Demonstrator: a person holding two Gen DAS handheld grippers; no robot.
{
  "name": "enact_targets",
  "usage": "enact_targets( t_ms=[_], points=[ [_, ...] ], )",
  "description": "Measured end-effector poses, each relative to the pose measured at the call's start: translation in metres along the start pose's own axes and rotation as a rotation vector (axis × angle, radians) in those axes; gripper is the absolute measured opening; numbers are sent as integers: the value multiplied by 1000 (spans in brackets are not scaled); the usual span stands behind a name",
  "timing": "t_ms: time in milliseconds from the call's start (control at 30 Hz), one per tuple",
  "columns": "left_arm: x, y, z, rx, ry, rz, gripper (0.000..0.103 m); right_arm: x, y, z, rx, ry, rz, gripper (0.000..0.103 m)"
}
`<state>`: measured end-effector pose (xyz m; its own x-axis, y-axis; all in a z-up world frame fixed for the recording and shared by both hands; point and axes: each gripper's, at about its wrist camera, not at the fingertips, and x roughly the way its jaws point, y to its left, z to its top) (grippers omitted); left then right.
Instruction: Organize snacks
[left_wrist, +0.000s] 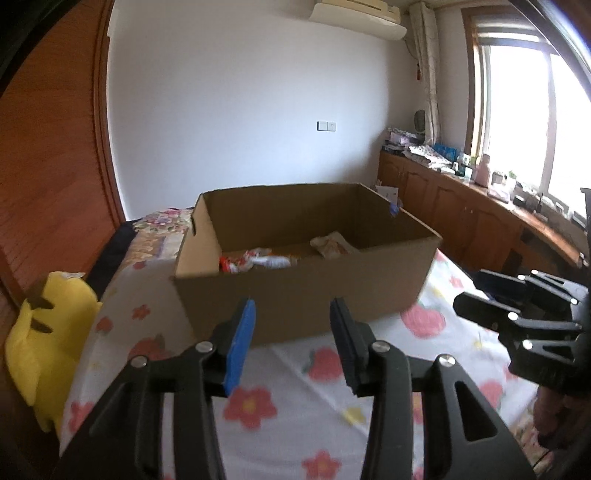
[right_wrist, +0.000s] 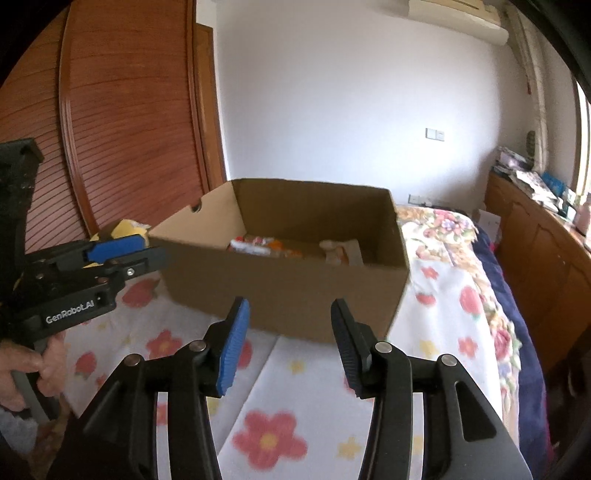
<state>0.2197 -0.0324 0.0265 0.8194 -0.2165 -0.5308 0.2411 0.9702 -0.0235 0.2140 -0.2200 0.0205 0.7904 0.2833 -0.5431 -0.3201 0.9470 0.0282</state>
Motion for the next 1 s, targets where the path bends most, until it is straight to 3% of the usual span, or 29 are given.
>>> enact_targets(
  t_ms=[267, 667, 867, 967, 1000],
  points=[
    [-58, -20, -51, 16, -6, 33, 43, -52, 14, -43, 21, -12, -52, 48],
    [-108, -29, -86, -8, -13, 79, 45, -99, 28, -71, 47, -59, -87, 52],
    [-123, -28, -93, -32, -23, 108, 52, -114, 35, -78, 42, -81, -100, 58],
    [-127, -28, -94, -26, -37, 132, 73, -118, 37, -80, 36, -85, -113, 63],
    [-130, -28, -94, -20, -49, 141, 74, -119, 36, -81, 37, -91, -119, 65]
  ],
)
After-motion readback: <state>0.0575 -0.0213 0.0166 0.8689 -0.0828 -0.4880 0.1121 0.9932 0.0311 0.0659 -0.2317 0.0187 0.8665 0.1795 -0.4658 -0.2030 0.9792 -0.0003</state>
